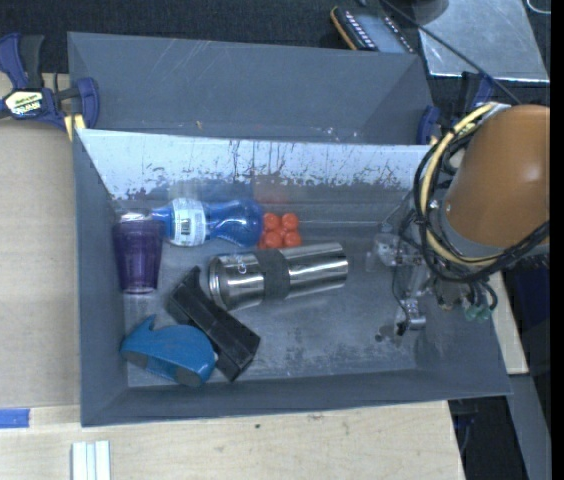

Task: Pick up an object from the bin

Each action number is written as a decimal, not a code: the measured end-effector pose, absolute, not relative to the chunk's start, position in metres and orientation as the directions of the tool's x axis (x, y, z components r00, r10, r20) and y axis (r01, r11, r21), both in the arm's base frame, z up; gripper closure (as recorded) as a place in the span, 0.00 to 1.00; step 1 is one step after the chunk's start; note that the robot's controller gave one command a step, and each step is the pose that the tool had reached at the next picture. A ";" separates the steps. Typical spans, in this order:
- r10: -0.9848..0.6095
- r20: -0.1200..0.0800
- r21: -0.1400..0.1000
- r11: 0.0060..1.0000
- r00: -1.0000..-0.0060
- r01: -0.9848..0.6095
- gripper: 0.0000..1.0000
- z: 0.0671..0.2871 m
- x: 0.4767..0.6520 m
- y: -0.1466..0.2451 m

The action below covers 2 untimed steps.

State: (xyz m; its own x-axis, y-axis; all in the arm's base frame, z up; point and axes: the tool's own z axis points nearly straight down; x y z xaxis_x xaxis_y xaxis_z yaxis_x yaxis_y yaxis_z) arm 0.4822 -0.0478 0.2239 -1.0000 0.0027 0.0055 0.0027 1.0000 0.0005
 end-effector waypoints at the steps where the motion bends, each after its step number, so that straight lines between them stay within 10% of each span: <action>1: 0.000 -0.004 0.000 1.000 -1.000 0.000 0.00 0.228 0.484 -0.048; 2: -0.185 -0.014 -0.005 0.983 -0.983 -0.185 0.00 0.104 0.543 -0.003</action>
Offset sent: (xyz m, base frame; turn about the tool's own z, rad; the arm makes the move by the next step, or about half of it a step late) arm 0.0671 0.0578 -0.1539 -0.2360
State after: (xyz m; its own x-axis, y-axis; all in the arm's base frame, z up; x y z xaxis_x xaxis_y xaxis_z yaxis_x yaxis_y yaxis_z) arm 0.5430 -0.0032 0.1040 -0.9827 -0.1846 -0.0140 -0.1846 0.9828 -0.0051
